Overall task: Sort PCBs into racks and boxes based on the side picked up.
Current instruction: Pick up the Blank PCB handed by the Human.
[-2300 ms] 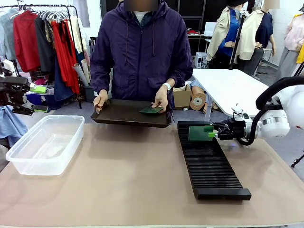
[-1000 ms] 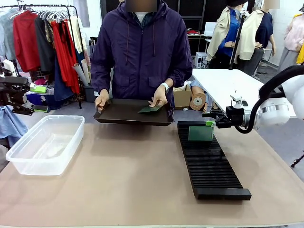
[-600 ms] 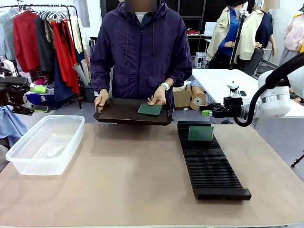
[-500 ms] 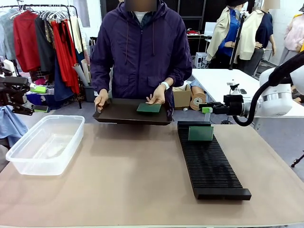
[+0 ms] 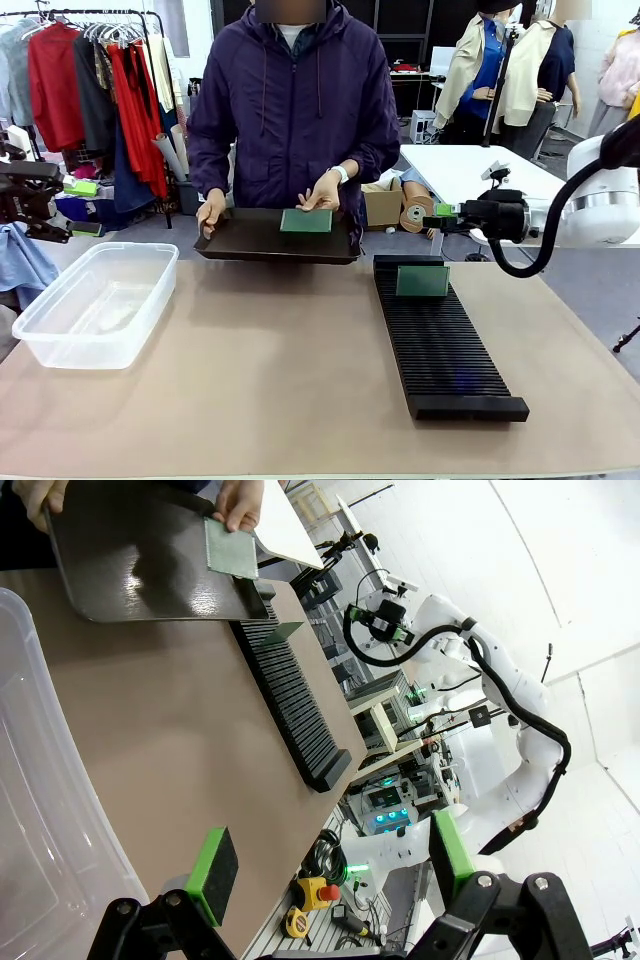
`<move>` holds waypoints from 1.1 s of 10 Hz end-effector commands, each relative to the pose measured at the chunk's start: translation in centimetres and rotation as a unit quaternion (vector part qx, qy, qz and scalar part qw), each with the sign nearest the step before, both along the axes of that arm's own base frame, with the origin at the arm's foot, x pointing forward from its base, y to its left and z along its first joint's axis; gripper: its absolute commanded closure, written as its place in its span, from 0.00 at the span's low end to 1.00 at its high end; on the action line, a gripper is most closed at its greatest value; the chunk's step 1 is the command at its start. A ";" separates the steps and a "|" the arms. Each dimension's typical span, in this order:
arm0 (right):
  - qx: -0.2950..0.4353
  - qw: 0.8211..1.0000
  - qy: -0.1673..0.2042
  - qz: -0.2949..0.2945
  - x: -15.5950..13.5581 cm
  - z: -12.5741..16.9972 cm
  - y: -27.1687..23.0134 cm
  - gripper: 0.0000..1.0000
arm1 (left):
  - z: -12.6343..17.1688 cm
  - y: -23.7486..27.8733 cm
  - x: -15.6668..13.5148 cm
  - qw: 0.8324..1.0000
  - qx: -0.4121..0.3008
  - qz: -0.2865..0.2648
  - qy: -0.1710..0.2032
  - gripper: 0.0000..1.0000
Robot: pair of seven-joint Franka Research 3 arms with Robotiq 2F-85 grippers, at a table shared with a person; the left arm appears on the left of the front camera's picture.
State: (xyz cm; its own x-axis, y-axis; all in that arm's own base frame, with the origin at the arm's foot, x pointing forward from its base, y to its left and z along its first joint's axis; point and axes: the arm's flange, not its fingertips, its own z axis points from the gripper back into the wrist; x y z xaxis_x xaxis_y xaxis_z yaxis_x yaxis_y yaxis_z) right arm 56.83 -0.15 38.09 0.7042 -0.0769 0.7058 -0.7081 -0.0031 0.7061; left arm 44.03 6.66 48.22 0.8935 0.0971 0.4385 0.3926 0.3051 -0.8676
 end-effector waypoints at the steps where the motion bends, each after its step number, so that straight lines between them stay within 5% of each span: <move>1: 0.053 0.993 0.099 -0.024 -2.0 1.7 0.5 0.00 | 0.2 0.0 0.0 1.000 -0.001 0.001 0.003 0.00; 3: 0.060 0.984 0.168 -0.028 -3.5 3.1 0.8 0.00 | 0.2 0.0 0.0 1.000 -0.001 0.001 0.003 0.00; 7: -0.053 0.972 0.229 0.006 -5.8 6.1 2.0 0.00 | 0.2 0.0 0.0 1.000 -0.001 0.001 0.003 0.00; 9: -0.077 0.964 0.252 0.012 -6.1 6.9 2.6 0.00 | 0.2 0.0 0.0 1.000 -0.001 0.001 0.003 0.00; 11: -0.048 0.970 0.237 0.017 -5.8 7.4 2.5 0.00 | 0.2 0.0 0.0 1.000 -0.001 0.001 0.003 0.00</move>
State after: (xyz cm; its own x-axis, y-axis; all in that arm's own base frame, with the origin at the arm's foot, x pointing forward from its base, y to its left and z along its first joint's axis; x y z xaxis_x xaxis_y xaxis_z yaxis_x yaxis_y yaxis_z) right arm 50.82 2.42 44.81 0.9520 0.0155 0.3056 -0.3057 0.0884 0.9480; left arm 44.03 6.66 48.22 0.8935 0.0971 0.4385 0.3926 0.3051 -0.8676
